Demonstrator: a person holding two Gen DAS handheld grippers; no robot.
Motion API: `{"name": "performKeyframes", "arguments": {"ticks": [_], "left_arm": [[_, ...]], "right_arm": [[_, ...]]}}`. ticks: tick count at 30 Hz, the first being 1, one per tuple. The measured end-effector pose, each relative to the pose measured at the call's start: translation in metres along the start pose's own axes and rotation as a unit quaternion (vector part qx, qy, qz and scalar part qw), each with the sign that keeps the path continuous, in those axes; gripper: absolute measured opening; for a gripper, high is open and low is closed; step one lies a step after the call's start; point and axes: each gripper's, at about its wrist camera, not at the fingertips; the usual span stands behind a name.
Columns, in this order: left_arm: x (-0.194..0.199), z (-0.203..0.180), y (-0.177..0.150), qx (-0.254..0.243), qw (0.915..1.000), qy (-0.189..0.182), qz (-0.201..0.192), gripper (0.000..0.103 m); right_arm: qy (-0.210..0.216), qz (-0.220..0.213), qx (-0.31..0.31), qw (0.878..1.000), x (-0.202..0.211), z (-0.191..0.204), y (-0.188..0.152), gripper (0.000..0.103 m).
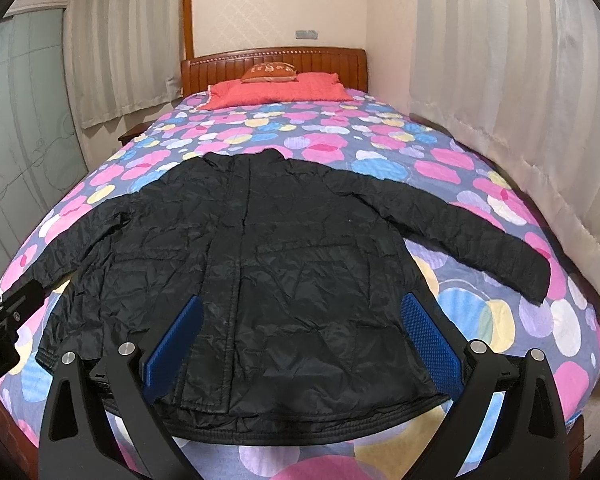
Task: Fold large clothes
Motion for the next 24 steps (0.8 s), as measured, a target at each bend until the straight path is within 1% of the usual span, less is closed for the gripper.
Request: {"name": "performKeyframes", "arguments": {"ticks": [2,3,5,6,7,8,9,10,12,13,14,15,16,17,18,21,23,24], "left_arm": [[-0.016,0.014,-0.012,0.007,0.9998,0.009,0.014,0.101],[-0.029,0.016,-0.006,0.012,0.9996,0.012,0.021,0.101],[-0.056,0.037,-0.020,0.026,0.9984,0.015,0.048,0.101],[-0.062,0.041,-0.017,0.034,0.9976,0.017,0.058,0.101],[-0.069,0.046,-0.016,0.046,0.9964,0.020,0.068,0.101],[-0.079,0.060,-0.020,0.067,0.9942,0.027,0.080,0.101],[-0.084,0.063,-0.016,0.078,0.9927,0.032,0.086,0.101],[-0.091,0.074,-0.017,0.094,0.9905,0.040,0.093,0.098],[-0.098,0.088,-0.016,0.113,0.9866,0.056,0.103,0.086],[-0.102,0.097,-0.017,0.121,0.9849,0.063,0.106,0.074],[-0.105,0.105,-0.018,0.133,0.9829,0.067,0.109,0.071],[-0.111,0.109,-0.017,0.142,0.9811,0.069,0.112,0.071],[-0.114,0.116,-0.017,0.151,0.9790,0.073,0.116,0.070],[-0.117,0.123,-0.018,0.156,0.9771,0.081,0.120,0.070],[-0.121,0.129,-0.018,0.160,0.9756,0.088,0.122,0.070],[-0.131,0.143,-0.018,0.173,0.9707,0.111,0.125,0.073],[-0.135,0.152,-0.019,0.179,0.9675,0.126,0.125,0.088],[-0.137,0.155,-0.019,0.181,0.9666,0.132,0.124,0.089]], "right_arm": [[-0.005,0.010,-0.013,1.000,-0.010,-0.009,-0.006,0.098],[-0.007,0.013,-0.018,1.000,-0.019,-0.011,-0.009,0.098],[-0.015,0.021,-0.032,0.999,-0.032,-0.022,-0.012,0.098],[-0.020,0.027,-0.045,0.998,-0.042,-0.034,-0.015,0.098],[-0.022,0.030,-0.050,0.998,-0.046,-0.040,-0.016,0.098],[-0.025,0.036,-0.058,0.997,-0.052,-0.048,-0.015,0.098],[-0.028,0.045,-0.066,0.996,-0.060,-0.059,-0.016,0.098],[-0.031,0.050,-0.076,0.995,-0.069,-0.074,-0.018,0.098],[-0.051,0.045,-0.097,0.993,-0.078,-0.095,-0.018,0.098],[-0.062,0.046,-0.108,0.991,-0.081,-0.106,-0.018,0.098],[-0.072,0.049,-0.122,0.989,-0.086,-0.121,-0.019,0.097],[-0.077,0.050,-0.134,0.987,-0.089,-0.135,-0.018,0.095],[-0.082,0.047,-0.143,0.985,-0.091,-0.145,-0.019,0.078],[-0.092,0.049,-0.150,0.983,-0.093,-0.154,-0.019,0.055],[-0.113,0.061,-0.164,0.978,-0.098,-0.172,-0.021,0.052],[-0.112,0.070,-0.215,0.968,-0.108,-0.202,-0.027,0.052],[-0.119,0.073,-0.251,0.958,-0.112,-0.227,-0.033,0.054],[-0.121,0.073,-0.265,0.954,-0.114,-0.235,-0.036,0.054]]}}
Point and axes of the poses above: each gripper's, at about its wrist camera, not at the fingertips, and x roughly against the way its jaws point, z to its left, y to its top, and after that the axes turned 5 degrees about -z, right-handed
